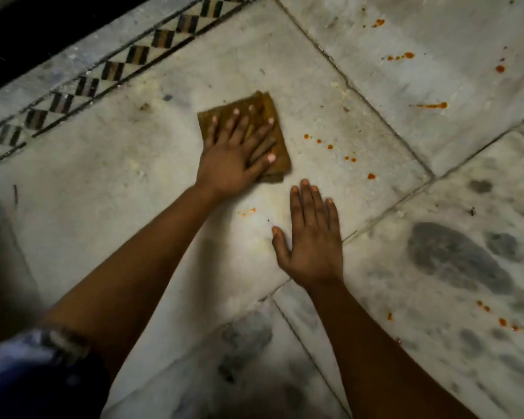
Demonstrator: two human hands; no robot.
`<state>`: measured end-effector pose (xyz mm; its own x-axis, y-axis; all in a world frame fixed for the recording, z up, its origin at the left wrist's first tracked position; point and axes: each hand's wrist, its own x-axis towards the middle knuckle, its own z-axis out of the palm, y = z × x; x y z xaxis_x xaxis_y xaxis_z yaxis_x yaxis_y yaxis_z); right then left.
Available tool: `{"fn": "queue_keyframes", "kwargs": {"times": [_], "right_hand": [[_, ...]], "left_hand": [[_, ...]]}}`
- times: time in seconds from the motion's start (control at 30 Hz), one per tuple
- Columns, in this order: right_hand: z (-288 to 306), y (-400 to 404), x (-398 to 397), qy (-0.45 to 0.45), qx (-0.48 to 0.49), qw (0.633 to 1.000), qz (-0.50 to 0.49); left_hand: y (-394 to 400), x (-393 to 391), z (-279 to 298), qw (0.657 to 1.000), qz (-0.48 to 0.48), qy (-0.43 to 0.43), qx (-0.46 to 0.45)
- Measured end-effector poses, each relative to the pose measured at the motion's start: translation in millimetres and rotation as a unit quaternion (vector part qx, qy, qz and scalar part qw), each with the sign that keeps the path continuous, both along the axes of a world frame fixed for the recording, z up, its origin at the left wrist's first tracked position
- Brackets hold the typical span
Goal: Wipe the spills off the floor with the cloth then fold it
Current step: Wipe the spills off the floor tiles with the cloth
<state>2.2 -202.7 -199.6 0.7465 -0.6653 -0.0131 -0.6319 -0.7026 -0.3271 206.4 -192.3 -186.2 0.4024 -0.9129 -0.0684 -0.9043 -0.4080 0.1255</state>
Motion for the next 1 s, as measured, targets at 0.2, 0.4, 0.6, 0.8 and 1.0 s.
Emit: {"fn": "queue_keyframes", "kwargs": {"times": [0.2,0.4,0.6,0.8,1.0], "right_hand": [[-4.1,0.1,-3.5,-0.007,-0.001,1.0,0.018],[2.2,6.1,-51.2,0.072,-0.014,0.997,0.033],[7.9,-1.3,-66.5,0.1,0.001,0.995,0.021],[4.5,-2.8,-67.6,0.104,0.007,0.994,0.024],[4.9,-2.9,-67.1,0.106,0.016,0.994,0.025]], "left_hand": [[78.3,-6.4,4.7,0.995,0.097,0.027,0.028],[59.1,-40.6,13.0,0.983,0.156,0.076,0.054],[142.2,-73.1,11.8,0.996,0.028,0.048,0.073],[100.8,-30.4,15.8,0.967,0.225,0.082,0.087],[93.4,-88.5,7.6,0.994,0.046,0.04,0.086]]}}
